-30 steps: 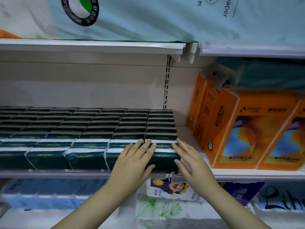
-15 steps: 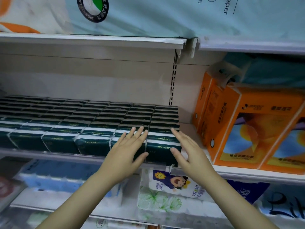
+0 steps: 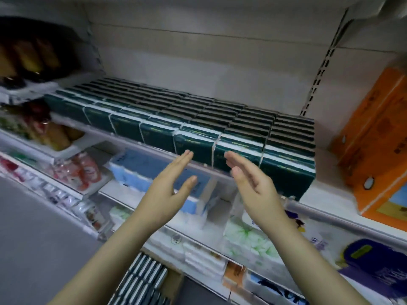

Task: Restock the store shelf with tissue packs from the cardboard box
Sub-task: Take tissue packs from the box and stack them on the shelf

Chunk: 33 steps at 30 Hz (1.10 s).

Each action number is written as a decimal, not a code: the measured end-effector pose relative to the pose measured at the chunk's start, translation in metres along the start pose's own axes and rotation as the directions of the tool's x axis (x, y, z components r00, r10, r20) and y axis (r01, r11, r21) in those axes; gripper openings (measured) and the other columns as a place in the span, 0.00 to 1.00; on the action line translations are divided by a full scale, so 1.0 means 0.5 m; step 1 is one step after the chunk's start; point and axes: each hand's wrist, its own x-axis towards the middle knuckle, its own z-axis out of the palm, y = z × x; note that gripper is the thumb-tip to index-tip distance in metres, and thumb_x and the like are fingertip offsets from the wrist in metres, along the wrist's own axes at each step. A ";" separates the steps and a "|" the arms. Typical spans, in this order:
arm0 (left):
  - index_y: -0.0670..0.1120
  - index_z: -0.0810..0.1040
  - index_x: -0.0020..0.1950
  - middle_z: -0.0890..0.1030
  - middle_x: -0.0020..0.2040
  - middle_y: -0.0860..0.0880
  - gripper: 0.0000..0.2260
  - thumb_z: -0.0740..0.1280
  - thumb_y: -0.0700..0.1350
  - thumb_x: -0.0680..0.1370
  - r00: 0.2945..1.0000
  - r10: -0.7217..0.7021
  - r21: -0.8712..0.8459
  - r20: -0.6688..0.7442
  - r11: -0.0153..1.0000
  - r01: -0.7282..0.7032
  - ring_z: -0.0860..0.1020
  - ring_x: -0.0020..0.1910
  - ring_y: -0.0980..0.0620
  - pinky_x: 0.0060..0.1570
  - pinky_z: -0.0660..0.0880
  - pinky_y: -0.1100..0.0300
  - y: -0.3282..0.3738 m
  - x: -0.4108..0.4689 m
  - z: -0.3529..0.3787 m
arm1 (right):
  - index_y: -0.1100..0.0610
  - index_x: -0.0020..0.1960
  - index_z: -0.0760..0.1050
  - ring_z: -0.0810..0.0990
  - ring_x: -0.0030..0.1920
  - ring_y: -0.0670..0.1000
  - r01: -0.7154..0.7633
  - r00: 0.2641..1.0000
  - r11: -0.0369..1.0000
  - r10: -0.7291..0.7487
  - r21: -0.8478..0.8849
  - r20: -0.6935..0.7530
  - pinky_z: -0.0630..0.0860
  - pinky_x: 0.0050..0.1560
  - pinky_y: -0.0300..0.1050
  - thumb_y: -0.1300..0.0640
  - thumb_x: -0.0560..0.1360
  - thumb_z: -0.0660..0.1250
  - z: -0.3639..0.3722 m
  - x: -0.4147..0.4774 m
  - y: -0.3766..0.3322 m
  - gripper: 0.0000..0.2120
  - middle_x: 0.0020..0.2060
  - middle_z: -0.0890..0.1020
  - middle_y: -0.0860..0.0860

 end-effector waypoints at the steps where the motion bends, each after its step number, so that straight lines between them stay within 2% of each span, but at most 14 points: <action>1: 0.69 0.57 0.67 0.57 0.69 0.74 0.20 0.59 0.56 0.78 0.999 -0.037 -0.024 -0.009 0.999 0.037 0.54 0.68 0.78 0.65 0.55 0.79 -0.013 -0.013 -0.015 | 0.52 0.71 0.70 0.71 0.67 0.36 -0.006 1.000 1.000 0.006 0.007 0.018 0.68 0.66 0.32 0.47 0.77 0.58 0.022 0.002 0.006 0.23 0.67 0.75 0.41; 3: 0.67 0.59 0.68 0.59 0.67 0.75 0.19 0.60 0.53 0.80 0.994 -0.110 -0.077 -0.023 0.991 0.108 0.56 0.69 0.76 0.65 0.58 0.76 -0.044 -0.039 -0.042 | 0.50 0.70 0.71 0.72 0.67 0.37 -0.043 0.998 0.998 0.041 0.044 0.046 0.69 0.67 0.35 0.47 0.77 0.58 0.070 0.001 0.020 0.22 0.66 0.76 0.41; 6: 0.61 0.63 0.72 0.62 0.68 0.72 0.20 0.61 0.49 0.81 0.977 -0.208 -0.102 -0.045 0.974 0.203 0.61 0.69 0.70 0.58 0.61 0.79 -0.103 -0.083 -0.085 | 0.46 0.66 0.73 0.73 0.66 0.37 -0.140 0.987 0.985 0.131 0.105 0.093 0.69 0.69 0.41 0.46 0.77 0.58 0.159 -0.015 0.049 0.19 0.64 0.77 0.39; 8: 0.59 0.65 0.73 0.63 0.69 0.69 0.20 0.62 0.48 0.81 0.966 -0.255 -0.099 -0.043 0.963 0.250 0.62 0.64 0.77 0.54 0.60 0.83 -0.154 -0.118 -0.117 | 0.44 0.64 0.73 0.73 0.65 0.37 -0.205 0.975 0.971 0.191 0.120 0.116 0.69 0.69 0.44 0.46 0.77 0.58 0.231 -0.031 0.075 0.17 0.62 0.78 0.37; 10: 0.59 0.65 0.73 0.63 0.67 0.70 0.20 0.62 0.48 0.81 0.955 -0.296 -0.092 -0.010 0.951 0.294 0.57 0.59 0.86 0.53 0.57 0.86 -0.211 -0.160 -0.153 | 0.42 0.62 0.74 0.74 0.65 0.38 -0.278 0.958 0.951 0.265 0.138 0.108 0.69 0.70 0.47 0.45 0.76 0.59 0.309 -0.049 0.106 0.16 0.61 0.79 0.37; 13: 0.62 0.65 0.70 0.62 0.64 0.74 0.19 0.62 0.49 0.81 0.926 -0.375 -0.087 0.038 0.922 0.377 0.58 0.55 0.88 0.56 0.58 0.84 -0.297 -0.227 -0.214 | 0.43 0.60 0.75 0.75 0.65 0.41 -0.392 0.920 0.904 0.388 0.170 0.062 0.69 0.71 0.51 0.46 0.76 0.59 0.430 -0.076 0.144 0.15 0.61 0.79 0.40; 16: 0.61 0.65 0.71 0.62 0.61 0.74 0.19 0.62 0.48 0.82 0.902 -0.422 -0.084 0.094 0.899 0.430 0.63 0.49 0.87 0.50 0.60 0.85 -0.371 -0.283 -0.255 | 0.44 0.60 0.75 0.76 0.64 0.42 -0.459 0.886 0.866 0.463 0.198 0.029 0.69 0.71 0.52 0.53 0.81 0.58 0.525 -0.103 0.179 0.11 0.59 0.79 0.40; 18: 0.60 0.66 0.72 0.64 0.64 0.72 0.19 0.61 0.50 0.82 0.876 -0.457 -0.066 0.151 0.880 0.471 0.64 0.55 0.83 0.51 0.57 0.86 -0.418 -0.313 -0.269 | 0.42 0.59 0.74 0.75 0.64 0.41 -0.510 0.856 0.838 0.516 0.195 0.021 0.69 0.71 0.52 0.55 0.82 0.57 0.569 -0.118 0.198 0.12 0.59 0.79 0.39; 19: 0.59 0.66 0.73 0.66 0.67 0.69 0.19 0.61 0.50 0.82 0.863 -0.479 -0.057 0.163 0.868 0.493 0.65 0.61 0.77 0.56 0.57 0.84 -0.439 -0.324 -0.270 | 0.42 0.60 0.74 0.75 0.64 0.41 -0.531 0.843 0.826 0.538 0.190 0.014 0.69 0.71 0.52 0.55 0.82 0.57 0.580 -0.126 0.206 0.12 0.59 0.79 0.39; 21: 0.59 0.68 0.72 0.68 0.70 0.64 0.18 0.61 0.51 0.82 0.833 -0.516 -0.045 0.198 0.844 0.534 0.66 0.69 0.65 0.67 0.61 0.71 -0.478 -0.344 -0.268 | 0.43 0.60 0.74 0.75 0.65 0.42 -0.570 0.814 0.801 0.581 0.184 -0.006 0.68 0.71 0.52 0.55 0.83 0.57 0.594 -0.142 0.224 0.12 0.59 0.79 0.39; 23: 0.63 0.68 0.69 0.70 0.68 0.65 0.16 0.61 0.51 0.82 0.813 -0.533 -0.041 0.235 0.830 0.556 0.67 0.69 0.64 0.69 0.63 0.65 -0.505 -0.348 -0.263 | 0.42 0.59 0.74 0.75 0.64 0.43 -0.589 0.795 0.786 0.605 0.185 -0.040 0.68 0.71 0.51 0.56 0.82 0.57 0.600 -0.150 0.243 0.12 0.59 0.79 0.39; 25: 0.64 0.68 0.68 0.69 0.66 0.67 0.16 0.61 0.51 0.82 0.796 -0.546 -0.028 0.261 0.820 0.571 0.67 0.68 0.64 0.66 0.61 0.68 -0.522 -0.340 -0.253 | 0.41 0.57 0.74 0.75 0.64 0.42 -0.617 0.770 0.765 0.635 0.184 -0.063 0.68 0.71 0.49 0.55 0.83 0.57 0.602 -0.153 0.262 0.11 0.59 0.79 0.39; 28: 0.59 0.70 0.71 0.72 0.68 0.62 0.17 0.61 0.51 0.82 0.761 -0.589 -0.028 0.270 0.786 0.618 0.69 0.68 0.60 0.65 0.63 0.66 -0.545 -0.329 -0.237 | 0.42 0.58 0.74 0.74 0.66 0.45 -0.695 0.691 0.685 0.721 0.219 -0.062 0.67 0.71 0.50 0.54 0.83 0.57 0.603 -0.159 0.301 0.10 0.61 0.78 0.42; 33: 0.57 0.69 0.72 0.72 0.70 0.57 0.19 0.60 0.55 0.81 0.694 -0.643 -0.024 0.324 0.728 0.685 0.69 0.70 0.56 0.70 0.65 0.56 -0.580 -0.313 -0.221 | 0.44 0.62 0.71 0.72 0.68 0.46 -0.727 0.657 0.651 0.752 0.219 -0.054 0.65 0.73 0.51 0.53 0.83 0.57 0.619 -0.154 0.352 0.10 0.61 0.75 0.41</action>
